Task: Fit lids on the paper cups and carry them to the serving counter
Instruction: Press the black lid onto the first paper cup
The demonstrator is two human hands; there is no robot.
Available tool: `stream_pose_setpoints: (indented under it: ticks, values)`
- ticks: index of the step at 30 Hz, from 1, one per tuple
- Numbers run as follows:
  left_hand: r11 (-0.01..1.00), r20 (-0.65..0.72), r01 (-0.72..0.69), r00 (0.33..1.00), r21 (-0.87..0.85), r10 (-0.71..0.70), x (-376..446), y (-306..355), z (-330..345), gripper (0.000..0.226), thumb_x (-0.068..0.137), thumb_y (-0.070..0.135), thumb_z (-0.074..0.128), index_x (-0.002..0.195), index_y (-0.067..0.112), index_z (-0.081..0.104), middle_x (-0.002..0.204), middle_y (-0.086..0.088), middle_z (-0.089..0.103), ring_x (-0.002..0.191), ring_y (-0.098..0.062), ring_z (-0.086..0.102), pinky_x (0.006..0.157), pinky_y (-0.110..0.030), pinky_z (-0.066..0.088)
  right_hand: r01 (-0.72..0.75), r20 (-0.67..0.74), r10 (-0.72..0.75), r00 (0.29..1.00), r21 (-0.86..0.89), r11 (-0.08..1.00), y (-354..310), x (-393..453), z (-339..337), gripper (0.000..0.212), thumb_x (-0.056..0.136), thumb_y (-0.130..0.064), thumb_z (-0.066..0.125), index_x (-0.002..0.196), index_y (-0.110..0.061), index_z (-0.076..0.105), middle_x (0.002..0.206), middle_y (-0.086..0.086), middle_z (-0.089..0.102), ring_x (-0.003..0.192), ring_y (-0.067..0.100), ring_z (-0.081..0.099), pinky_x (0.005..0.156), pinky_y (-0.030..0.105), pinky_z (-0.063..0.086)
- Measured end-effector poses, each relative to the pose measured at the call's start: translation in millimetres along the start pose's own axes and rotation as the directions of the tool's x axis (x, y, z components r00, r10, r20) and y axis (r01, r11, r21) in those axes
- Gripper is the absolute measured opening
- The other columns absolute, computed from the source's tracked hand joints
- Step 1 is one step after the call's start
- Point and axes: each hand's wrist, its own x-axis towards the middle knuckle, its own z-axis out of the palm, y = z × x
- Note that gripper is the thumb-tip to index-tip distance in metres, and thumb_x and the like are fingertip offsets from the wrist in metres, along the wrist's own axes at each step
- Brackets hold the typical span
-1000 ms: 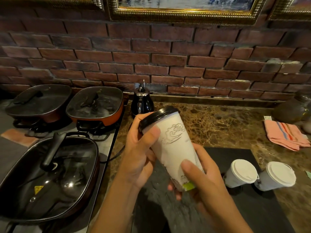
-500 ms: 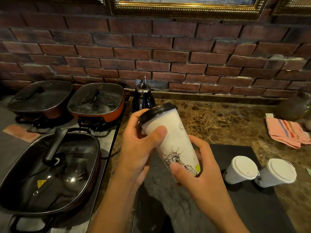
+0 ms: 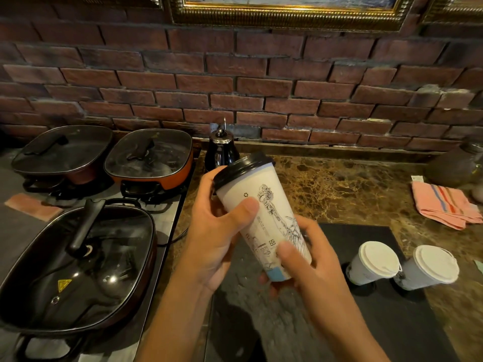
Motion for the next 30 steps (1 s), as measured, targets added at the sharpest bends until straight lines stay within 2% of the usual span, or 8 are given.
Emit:
stream_pose_setpoints:
  ticks: [3, 7, 10, 13, 17, 21, 26, 30]
  values:
    - [1.0, 0.007, 0.004, 1.0, 0.008, -0.004, -0.9, 1.3, 0.2, 0.073, 0.053, 0.043, 0.098, 0.119, 0.041, 0.066, 0.118, -0.01, 0.072, 0.114, -0.039, 0.067, 0.086, -0.061, 0.057, 0.056, -0.047, -0.065, 0.997, -0.165, 0.985, -1.0, -2.0, -1.7, 0.053, 0.068, -0.059, 0.077, 0.115, -0.045, 0.057, 0.103, -0.01, 0.073, 0.076, 0.017, 0.075, 0.052, 0.024, 0.057]
    - [0.991, 0.081, 0.067, 0.995, -0.114, -0.058, -4.9, 2.7, 2.0, 0.093, 0.056, 0.038, 0.098, 0.135, 0.021, 0.052, 0.117, -0.014, 0.068, 0.108, -0.036, 0.067, 0.076, -0.046, 0.061, -0.238, 0.211, 0.161, 0.964, 0.421, 0.875, -8.1, -5.9, 2.5, 0.069, 0.061, -0.057, 0.088, 0.117, -0.022, 0.068, 0.098, 0.023, 0.07, 0.05, 0.026, 0.061, 0.037, 0.026, 0.05]
    - [0.986, 0.088, 0.094, 0.993, -0.136, -0.083, -8.2, 3.1, 4.0, 0.091, 0.055, 0.038, 0.098, 0.132, 0.021, 0.053, 0.112, -0.015, 0.067, 0.097, -0.035, 0.068, 0.059, -0.033, 0.061, -0.421, 0.354, 0.25, 0.901, 0.581, 0.697, -6.2, -7.9, 3.6, 0.079, 0.051, -0.053, 0.094, 0.113, -0.009, 0.073, 0.095, 0.029, 0.067, 0.046, 0.025, 0.06, 0.033, 0.025, 0.05]
    - [0.995, 0.027, 0.047, 0.999, -0.086, -0.045, -6.7, 2.8, 4.3, 0.086, 0.05, 0.04, 0.099, 0.126, 0.028, 0.06, 0.115, -0.013, 0.069, 0.107, -0.035, 0.067, 0.076, -0.045, 0.061, -0.272, 0.192, 0.207, 0.959, 0.432, 0.86, -6.0, -4.4, 0.2, 0.061, 0.067, -0.054, 0.083, 0.114, -0.018, 0.068, 0.096, 0.023, 0.071, 0.051, 0.028, 0.063, 0.036, 0.027, 0.051]
    - [1.0, -0.043, 0.004, 0.999, -0.024, -0.005, -5.7, 2.4, 4.7, 0.089, 0.044, 0.044, 0.1, 0.124, 0.039, 0.062, 0.12, -0.012, 0.069, 0.114, -0.038, 0.067, 0.086, -0.056, 0.058, 0.023, -0.034, -0.028, 0.999, -0.148, 0.989, -6.8, -4.9, -6.9, 0.051, 0.069, -0.058, 0.076, 0.114, -0.045, 0.058, 0.104, -0.008, 0.073, 0.078, 0.022, 0.076, 0.052, 0.025, 0.057]
    - [0.992, 0.051, 0.041, 0.998, -0.12, -0.035, -10.5, 3.0, 9.0, 0.104, 0.051, 0.038, 0.1, 0.141, 0.028, 0.049, 0.123, -0.014, 0.065, 0.114, -0.037, 0.065, 0.079, -0.048, 0.06, -0.064, 0.116, 0.038, 0.993, 0.228, 0.972, -6.1, -9.2, -6.5, 0.064, 0.071, -0.061, 0.08, 0.12, -0.022, 0.064, 0.095, 0.011, 0.073, 0.058, 0.023, 0.066, 0.043, 0.028, 0.053]
    - [0.987, 0.085, 0.067, 0.995, -0.147, -0.055, -14.3, -0.9, 14.2, 0.109, 0.053, 0.032, 0.1, 0.146, 0.031, 0.042, 0.12, -0.013, 0.067, 0.111, -0.037, 0.065, 0.074, -0.044, 0.06, -0.417, 0.423, 0.183, 0.888, 0.568, 0.71, -2.9, -12.2, -8.7, 0.071, 0.067, -0.06, 0.082, 0.116, -0.01, 0.072, 0.093, 0.021, 0.07, 0.052, 0.018, 0.061, 0.04, 0.022, 0.051]
    - [0.995, 0.018, 0.045, 0.999, -0.086, -0.044, -15.1, -2.4, 13.4, 0.096, 0.048, 0.036, 0.101, 0.13, 0.049, 0.055, 0.121, -0.013, 0.068, 0.116, -0.041, 0.065, 0.079, -0.051, 0.059, -0.238, 0.163, 0.189, 0.968, 0.372, 0.897, -4.0, -10.5, -10.7, 0.071, 0.058, -0.063, 0.085, 0.112, -0.019, 0.071, 0.092, 0.017, 0.073, 0.056, 0.025, 0.064, 0.041, 0.028, 0.053]
